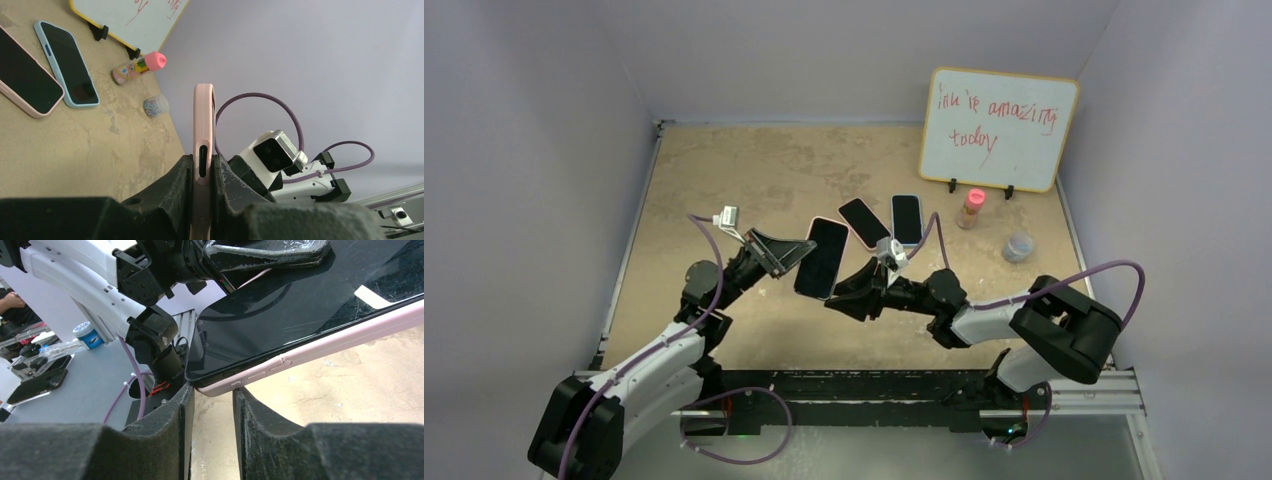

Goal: Take the phone out of the phone case
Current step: Remove the phone case from the phone.

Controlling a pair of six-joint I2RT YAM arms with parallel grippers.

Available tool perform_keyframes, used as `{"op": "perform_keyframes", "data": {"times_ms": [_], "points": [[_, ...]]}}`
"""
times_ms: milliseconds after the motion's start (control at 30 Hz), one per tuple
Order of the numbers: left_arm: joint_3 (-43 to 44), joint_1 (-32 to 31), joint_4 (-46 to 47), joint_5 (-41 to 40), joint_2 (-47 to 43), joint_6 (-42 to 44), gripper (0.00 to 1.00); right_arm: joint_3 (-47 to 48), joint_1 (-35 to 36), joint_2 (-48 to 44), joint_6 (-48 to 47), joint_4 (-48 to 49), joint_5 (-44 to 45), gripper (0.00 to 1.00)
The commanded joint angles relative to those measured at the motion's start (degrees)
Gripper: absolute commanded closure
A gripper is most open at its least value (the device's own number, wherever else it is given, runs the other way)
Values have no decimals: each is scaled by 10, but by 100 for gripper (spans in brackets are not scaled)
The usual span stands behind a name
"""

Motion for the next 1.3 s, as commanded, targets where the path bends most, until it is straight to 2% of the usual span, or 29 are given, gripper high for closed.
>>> {"op": "perform_keyframes", "data": {"times_ms": [0, 167, 333, 733, 1033, 1267], "points": [[12, -2, 73, 20, -11, -39, 100, 22, -7, -2, -23, 148, 11, 67], [17, -2, 65, 29, -19, -45, 100, 26, -19, 10, -2, 171, 16, 73], [18, -6, 63, 36, -22, -44, 100, 36, -21, 5, 12, 148, 49, 76], [-11, -20, 74, 52, -8, -25, 100, 62, -37, -25, 48, 110, 72, 77], [-57, -28, 83, 55, 2, 2, 100, 68, -55, -20, 97, 127, 84, 77], [-52, -60, 110, 63, 12, 35, 100, 83, -62, -25, 110, 79, 101, 79]]}}
